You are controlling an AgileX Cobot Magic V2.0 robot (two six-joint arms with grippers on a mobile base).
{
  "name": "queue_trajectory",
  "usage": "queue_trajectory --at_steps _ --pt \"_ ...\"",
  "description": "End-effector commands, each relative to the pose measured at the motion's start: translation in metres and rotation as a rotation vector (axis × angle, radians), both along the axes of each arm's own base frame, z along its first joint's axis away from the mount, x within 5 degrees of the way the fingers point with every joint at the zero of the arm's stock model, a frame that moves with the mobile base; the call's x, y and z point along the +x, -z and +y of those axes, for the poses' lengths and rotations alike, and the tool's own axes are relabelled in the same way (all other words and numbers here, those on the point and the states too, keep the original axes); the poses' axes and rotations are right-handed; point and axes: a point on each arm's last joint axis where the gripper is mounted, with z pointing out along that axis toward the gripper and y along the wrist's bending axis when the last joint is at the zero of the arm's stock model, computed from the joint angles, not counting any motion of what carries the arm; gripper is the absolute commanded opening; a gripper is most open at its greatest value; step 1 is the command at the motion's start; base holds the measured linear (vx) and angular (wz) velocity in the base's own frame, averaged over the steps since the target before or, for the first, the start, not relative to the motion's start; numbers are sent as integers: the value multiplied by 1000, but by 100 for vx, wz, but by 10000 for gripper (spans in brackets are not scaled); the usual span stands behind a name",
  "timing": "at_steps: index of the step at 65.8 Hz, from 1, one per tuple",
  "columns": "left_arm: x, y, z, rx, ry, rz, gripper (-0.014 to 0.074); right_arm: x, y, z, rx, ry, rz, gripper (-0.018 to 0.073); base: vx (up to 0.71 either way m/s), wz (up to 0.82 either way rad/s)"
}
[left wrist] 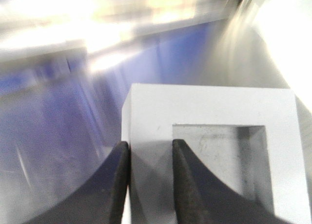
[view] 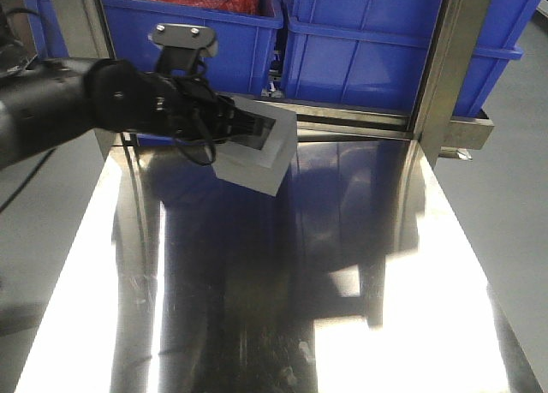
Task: Sort gray base to blue bin
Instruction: 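Close the left gripper on the block's wall and lift it, then pull the held block back toward the robot's left side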
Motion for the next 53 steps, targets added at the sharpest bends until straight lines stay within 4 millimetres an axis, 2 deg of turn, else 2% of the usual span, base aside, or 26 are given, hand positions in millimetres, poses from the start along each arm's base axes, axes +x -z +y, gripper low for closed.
queue_trajectory --at_steps 1,12,25,41,53 --pt "-28 -51 13 -89 -17 -205 -8 1 -6 0 -23 1 -69 -5 0 0" --pt "-69 -67 34 -116 -29 -300 -8 1 -6 0 -23 1 -69 -5 0 0" --pt "-120 -75 61 -166 -60 -431 -8 1 -6 0 -23 1 -69 -5 0 0" --pt "-181 -69 92 -222 -91 -564 -8 1 -6 0 -23 1 -69 -5 0 0" --pt "-221 -54 112 -251 -102 -627 -8 1 -6 0 -23 1 -69 -5 0 0"
